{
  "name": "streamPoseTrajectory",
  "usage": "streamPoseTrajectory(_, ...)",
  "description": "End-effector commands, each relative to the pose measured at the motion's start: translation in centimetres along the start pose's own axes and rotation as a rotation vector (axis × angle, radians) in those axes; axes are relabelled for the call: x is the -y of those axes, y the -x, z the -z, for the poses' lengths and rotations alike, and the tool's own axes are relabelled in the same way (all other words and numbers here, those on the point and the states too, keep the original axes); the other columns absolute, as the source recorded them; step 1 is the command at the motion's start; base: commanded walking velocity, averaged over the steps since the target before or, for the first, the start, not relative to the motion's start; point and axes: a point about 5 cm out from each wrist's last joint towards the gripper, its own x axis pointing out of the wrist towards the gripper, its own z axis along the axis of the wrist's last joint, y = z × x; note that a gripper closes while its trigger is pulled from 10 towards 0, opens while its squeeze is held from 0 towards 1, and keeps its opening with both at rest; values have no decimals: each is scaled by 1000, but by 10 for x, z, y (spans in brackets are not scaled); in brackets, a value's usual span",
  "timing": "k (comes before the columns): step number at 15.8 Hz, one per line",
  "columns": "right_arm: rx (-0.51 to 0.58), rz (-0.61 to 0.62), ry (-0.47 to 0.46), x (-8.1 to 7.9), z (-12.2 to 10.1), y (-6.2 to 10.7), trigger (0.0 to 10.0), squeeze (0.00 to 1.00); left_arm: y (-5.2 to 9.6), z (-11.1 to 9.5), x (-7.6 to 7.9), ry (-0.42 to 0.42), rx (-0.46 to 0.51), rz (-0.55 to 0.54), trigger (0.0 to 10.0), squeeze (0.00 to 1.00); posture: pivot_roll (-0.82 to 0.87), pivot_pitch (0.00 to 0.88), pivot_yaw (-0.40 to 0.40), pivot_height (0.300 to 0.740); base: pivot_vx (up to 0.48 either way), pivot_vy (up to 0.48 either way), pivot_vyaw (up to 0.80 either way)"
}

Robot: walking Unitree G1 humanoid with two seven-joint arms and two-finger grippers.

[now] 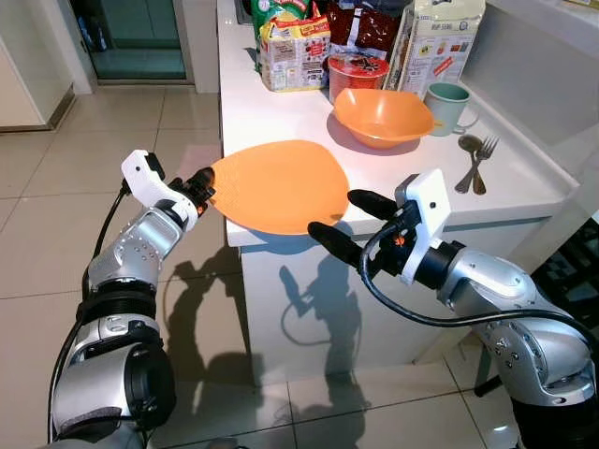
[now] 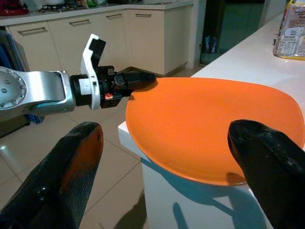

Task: Setting the table

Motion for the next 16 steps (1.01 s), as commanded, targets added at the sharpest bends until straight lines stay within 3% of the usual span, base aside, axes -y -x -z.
streamPoseTrajectory(1, -8, -14, -7, -1, 1, 2, 10000, 0, -3, -1, 8, 15, -13, 30, 10000, 1000, 12, 0, -45, 740, 0, 0, 0)
streamPoseTrajectory(5, -56, -42, -4, -4, 5, 2, 10000, 0, -5, 6, 7, 7, -46, 12, 10000, 1000, 12, 0, -45, 740, 0, 0, 0)
streamPoseTrajectory(6, -65, -47, -5, -5, 7, 2, 10000, 0, -5, 8, 7, 18, -61, 17, 10000, 0, 12, 0, -45, 740, 0, 0, 0)
streamPoseTrajectory(9, -75, -48, -5, -6, 8, 2, 10000, 0, -6, 11, 10, 32, -89, 34, 10000, 0, 8, 0, -41, 740, 0, 0, 0)
streamPoseTrajectory(10, -78, -50, -9, -7, 8, 2, 10000, 0, -6, 11, 10, 31, -85, 32, 7569, 0, 8, 0, -41, 740, 0, 0, 0)
streamPoseTrajectory(11, -82, -54, -11, -8, 9, 2, 10000, 0, -6, 11, 9, 32, -81, 28, 2863, 0, 5, 0, -38, 740, 0, 0, 0)
streamPoseTrajectory(12, -84, -55, -11, -8, 9, 2, 10000, 0, -6, 11, 9, 35, -78, 28, 157, 0, 5, 0, -38, 740, 0, 0, 0)
streamPoseTrajectory(16, -92, -65, 0, -9, 10, 3, 10000, 0, -7, 7, 9, 77, -51, 31, 0, 0, 4, 0, -38, 740, 0, 0, 0)
